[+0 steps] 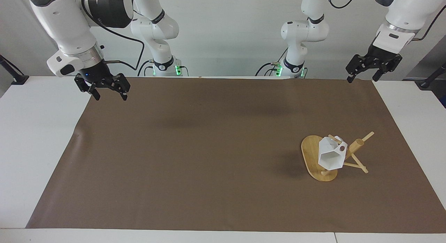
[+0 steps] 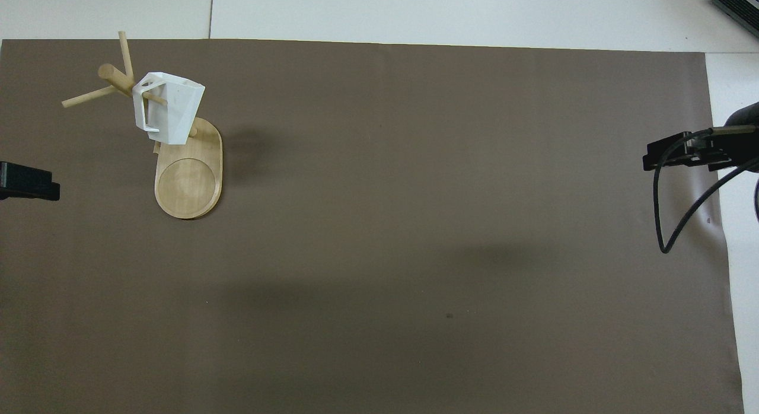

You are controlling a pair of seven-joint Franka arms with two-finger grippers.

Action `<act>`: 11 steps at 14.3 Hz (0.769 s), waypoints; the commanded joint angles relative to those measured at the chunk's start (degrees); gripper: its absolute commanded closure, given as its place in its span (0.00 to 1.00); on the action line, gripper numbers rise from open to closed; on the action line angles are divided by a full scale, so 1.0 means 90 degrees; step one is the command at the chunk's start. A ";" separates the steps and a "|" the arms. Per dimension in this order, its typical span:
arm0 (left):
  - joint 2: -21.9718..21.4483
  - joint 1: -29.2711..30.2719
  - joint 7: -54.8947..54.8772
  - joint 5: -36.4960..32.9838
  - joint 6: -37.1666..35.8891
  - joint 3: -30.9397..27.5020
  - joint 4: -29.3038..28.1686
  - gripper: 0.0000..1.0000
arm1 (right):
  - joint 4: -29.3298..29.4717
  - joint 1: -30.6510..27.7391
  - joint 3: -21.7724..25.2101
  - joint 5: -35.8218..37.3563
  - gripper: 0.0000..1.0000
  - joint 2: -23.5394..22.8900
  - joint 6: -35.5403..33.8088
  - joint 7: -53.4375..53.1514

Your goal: Hang cup on rack

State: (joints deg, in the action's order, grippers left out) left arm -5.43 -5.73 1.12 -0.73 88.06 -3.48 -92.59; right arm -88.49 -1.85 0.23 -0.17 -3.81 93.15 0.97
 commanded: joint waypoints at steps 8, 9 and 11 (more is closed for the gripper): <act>-0.0090 -0.0115 -0.0134 0.0570 0.0333 -0.0004 -0.0102 0.00 | -0.0090 0.0001 0.0013 -0.0069 0.00 0.0111 -0.0096 -0.0059; -0.0090 -0.0115 -0.0154 0.0570 0.0314 -0.0004 -0.0102 0.00 | -0.0090 0.0001 0.0013 -0.0069 0.00 0.0111 -0.0096 -0.0068; -0.0109 -0.0134 -0.0193 0.0551 0.0139 -0.0013 -0.0112 0.00 | -0.0090 0.0001 0.0013 -0.0069 0.00 0.0111 -0.0096 -0.0068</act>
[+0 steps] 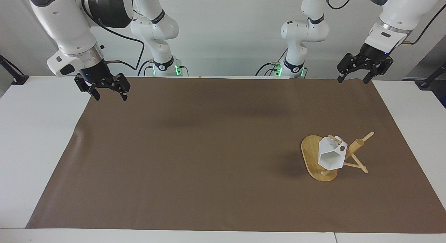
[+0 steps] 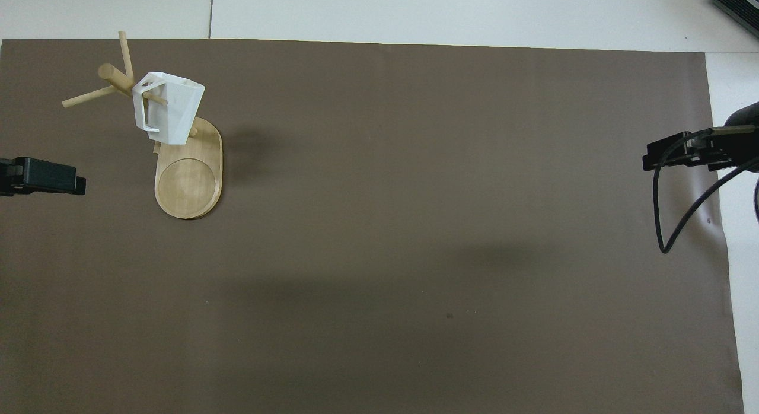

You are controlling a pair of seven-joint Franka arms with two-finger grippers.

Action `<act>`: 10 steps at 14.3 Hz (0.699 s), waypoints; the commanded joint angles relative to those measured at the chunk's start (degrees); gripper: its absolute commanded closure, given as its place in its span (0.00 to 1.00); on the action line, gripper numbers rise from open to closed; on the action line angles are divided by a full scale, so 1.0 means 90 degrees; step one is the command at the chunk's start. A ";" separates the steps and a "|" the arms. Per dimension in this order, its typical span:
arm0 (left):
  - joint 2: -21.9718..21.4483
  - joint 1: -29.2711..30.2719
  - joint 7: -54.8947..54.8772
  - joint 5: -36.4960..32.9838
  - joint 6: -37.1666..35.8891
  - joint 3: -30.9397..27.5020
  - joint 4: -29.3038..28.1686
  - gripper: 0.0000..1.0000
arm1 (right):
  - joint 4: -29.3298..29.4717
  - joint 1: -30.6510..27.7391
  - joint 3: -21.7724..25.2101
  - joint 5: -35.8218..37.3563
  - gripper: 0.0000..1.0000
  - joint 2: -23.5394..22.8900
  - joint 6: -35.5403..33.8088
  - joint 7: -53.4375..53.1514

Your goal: Hang cup on rack

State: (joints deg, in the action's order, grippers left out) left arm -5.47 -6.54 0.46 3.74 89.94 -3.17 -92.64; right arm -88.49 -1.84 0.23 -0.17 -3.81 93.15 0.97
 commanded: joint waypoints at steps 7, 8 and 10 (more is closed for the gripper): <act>-0.0164 -0.0015 -0.0344 -0.0122 -0.0345 -0.0048 -0.0107 0.00 | -0.0089 -0.0001 0.0013 -0.0069 0.00 0.0111 -0.0096 -0.0068; -0.0164 -0.0015 -0.0354 -0.0171 -0.0345 -0.0048 -0.0107 0.00 | -0.0080 -0.0001 0.0013 -0.0069 0.00 0.0111 -0.0096 -0.0068; -0.0203 -0.0015 -0.0354 -0.0201 -0.0287 -0.0048 -0.0233 0.00 | -0.0089 -0.0001 0.0013 -0.0069 0.00 0.0111 -0.0096 -0.0068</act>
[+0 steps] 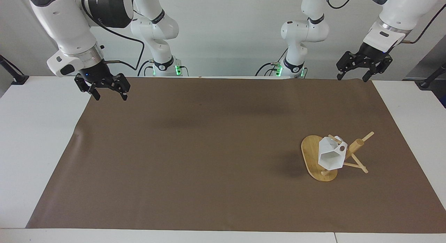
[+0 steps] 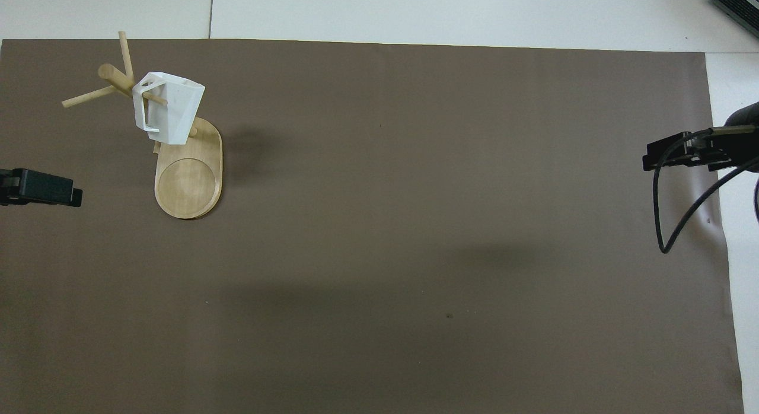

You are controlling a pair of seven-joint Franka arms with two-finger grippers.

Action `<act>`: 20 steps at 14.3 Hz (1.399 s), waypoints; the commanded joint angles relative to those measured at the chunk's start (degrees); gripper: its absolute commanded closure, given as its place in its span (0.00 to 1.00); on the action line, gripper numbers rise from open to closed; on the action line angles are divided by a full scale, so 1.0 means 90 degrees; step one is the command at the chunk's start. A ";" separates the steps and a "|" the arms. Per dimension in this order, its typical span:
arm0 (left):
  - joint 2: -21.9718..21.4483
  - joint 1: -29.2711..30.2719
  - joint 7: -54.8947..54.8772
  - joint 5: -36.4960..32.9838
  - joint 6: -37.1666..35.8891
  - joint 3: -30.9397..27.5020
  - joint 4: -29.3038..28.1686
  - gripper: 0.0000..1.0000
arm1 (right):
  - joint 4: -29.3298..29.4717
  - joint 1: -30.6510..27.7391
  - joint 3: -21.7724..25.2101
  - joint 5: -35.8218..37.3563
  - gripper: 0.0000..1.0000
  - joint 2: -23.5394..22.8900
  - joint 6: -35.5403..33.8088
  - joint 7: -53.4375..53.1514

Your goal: Hang cup on rack

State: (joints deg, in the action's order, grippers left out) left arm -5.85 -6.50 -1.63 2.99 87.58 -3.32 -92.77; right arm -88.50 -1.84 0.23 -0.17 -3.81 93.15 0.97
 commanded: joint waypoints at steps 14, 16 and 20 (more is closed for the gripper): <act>-0.0238 -0.0020 -0.0102 -0.0361 0.0357 -0.0022 -0.0551 0.00 | -0.0099 0.0018 0.0013 -0.0069 0.00 0.0110 -0.0096 -0.0059; -0.0238 -0.0020 -0.0082 -0.0351 0.0366 -0.0002 -0.0551 0.00 | -0.0099 0.0009 0.0013 -0.0069 0.00 0.0110 -0.0096 -0.0059; -0.0248 -0.0020 -0.0043 -0.0351 0.0445 0.0017 -0.0571 0.00 | -0.0099 0.0009 0.0013 -0.0069 0.00 0.0110 -0.0096 -0.0059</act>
